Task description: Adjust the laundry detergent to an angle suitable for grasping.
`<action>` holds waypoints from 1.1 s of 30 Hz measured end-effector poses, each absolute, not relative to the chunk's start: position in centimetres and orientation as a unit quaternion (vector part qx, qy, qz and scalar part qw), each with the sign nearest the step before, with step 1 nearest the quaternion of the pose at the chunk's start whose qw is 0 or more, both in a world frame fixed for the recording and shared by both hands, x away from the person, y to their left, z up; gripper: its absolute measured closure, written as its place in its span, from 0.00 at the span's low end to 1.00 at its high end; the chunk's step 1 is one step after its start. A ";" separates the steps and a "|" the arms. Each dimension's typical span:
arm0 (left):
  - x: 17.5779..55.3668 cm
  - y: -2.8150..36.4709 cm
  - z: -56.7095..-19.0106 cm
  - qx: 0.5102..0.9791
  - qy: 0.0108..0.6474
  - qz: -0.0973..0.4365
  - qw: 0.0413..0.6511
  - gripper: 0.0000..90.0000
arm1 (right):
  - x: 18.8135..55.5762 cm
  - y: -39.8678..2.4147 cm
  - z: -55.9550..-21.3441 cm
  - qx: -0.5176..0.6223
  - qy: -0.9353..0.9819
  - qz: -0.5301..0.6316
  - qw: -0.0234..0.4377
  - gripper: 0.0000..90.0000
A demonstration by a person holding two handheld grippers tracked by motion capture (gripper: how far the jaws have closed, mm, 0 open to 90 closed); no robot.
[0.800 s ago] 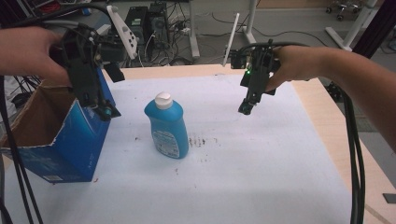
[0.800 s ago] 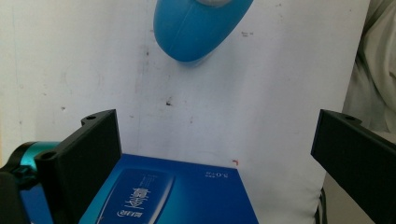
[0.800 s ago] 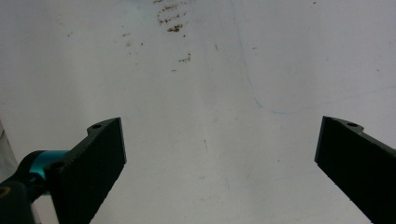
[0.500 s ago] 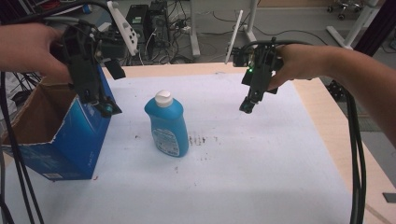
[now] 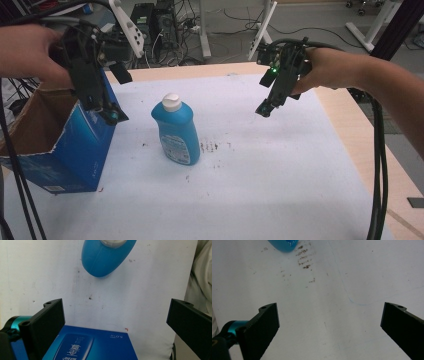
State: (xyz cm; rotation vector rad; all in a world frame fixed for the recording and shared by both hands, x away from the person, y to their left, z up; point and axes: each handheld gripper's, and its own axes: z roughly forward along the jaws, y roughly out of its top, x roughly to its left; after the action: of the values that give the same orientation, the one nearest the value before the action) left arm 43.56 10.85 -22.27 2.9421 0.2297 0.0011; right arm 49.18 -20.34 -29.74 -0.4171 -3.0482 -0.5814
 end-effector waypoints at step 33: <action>42.9 11.1 -23.1 0.992 0.077 0.000 0.102 0.02 | 45.2 -24.7 -34.7 -0.231 -0.867 -0.434 -0.088 0.01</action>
State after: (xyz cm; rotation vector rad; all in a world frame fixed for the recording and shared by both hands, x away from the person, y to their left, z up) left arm 42.91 11.12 -23.11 2.9287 0.2286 -0.0011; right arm 45.17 -24.67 -34.73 -0.7687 -2.8857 -1.4442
